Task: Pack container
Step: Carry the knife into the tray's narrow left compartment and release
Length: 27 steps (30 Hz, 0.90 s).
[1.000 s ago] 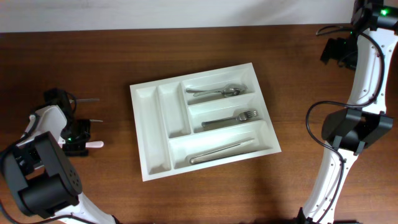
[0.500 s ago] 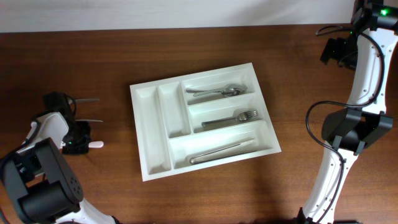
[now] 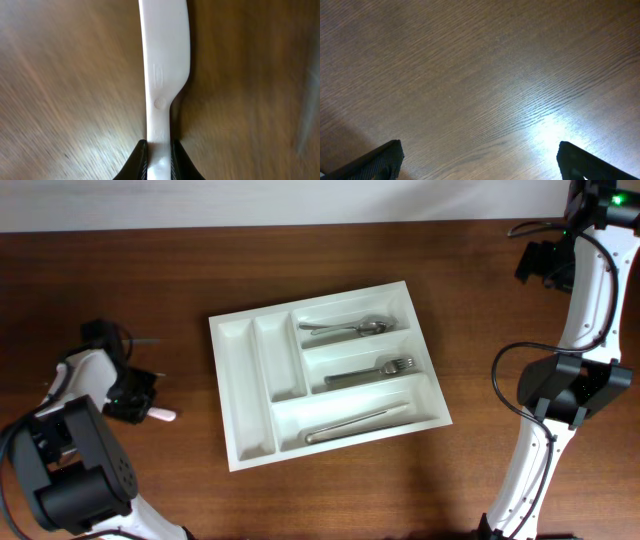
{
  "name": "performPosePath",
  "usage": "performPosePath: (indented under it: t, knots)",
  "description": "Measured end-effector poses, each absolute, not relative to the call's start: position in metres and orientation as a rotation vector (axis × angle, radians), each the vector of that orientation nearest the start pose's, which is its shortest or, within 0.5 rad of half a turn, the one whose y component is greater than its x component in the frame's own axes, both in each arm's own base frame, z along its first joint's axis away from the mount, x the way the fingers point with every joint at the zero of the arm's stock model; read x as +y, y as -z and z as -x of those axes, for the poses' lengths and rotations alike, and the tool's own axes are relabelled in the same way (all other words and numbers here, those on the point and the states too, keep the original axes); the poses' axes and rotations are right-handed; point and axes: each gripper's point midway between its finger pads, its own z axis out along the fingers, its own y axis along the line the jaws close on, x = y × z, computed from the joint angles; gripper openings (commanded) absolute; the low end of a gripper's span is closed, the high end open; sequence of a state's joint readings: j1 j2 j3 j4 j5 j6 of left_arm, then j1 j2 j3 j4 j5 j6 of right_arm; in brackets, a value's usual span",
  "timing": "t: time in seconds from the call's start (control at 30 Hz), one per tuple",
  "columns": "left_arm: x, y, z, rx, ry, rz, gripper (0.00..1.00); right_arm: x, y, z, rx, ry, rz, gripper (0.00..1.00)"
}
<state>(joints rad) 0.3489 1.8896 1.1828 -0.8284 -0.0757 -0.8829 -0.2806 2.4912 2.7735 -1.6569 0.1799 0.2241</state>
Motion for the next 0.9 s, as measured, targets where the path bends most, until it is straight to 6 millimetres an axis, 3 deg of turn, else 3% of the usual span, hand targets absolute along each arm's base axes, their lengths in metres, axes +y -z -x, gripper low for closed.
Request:
performPosePath:
  t: [0.1,0.23,0.37,0.43,0.63,0.77,0.9]
  knots:
    - [0.107,-0.029,-0.330,2.593,-0.073,1.575,0.02,-0.167,-0.161,-0.468,2.839,0.273,-0.758,0.99]
    - [0.063,-0.087,-0.361,2.598,0.004,1.272,0.02,-0.167,-0.161,-0.468,2.839,0.273,-0.759,0.99]
    - [0.006,-0.138,-0.380,2.569,0.118,1.011,0.02,-0.167,-0.161,-0.468,2.839,0.273,-0.758,0.99]
    - [-0.028,-0.150,-0.384,2.582,0.172,0.886,0.02,-0.167,-0.161,-0.468,2.839,0.273,-0.759,0.99]
    - [-0.112,-0.153,-0.376,2.646,0.242,0.597,0.02,-0.167,-0.161,-0.468,2.839,0.273,-0.758,0.99]
    - [-0.137,-0.145,-0.374,2.668,0.239,0.503,0.02,-0.167,-0.161,-0.468,2.839,0.273,-0.760,0.99]
    - [-0.148,-0.116,-0.374,2.735,0.191,0.459,0.03,-0.167,-0.161,-0.468,2.839,0.273,-0.759,0.99]
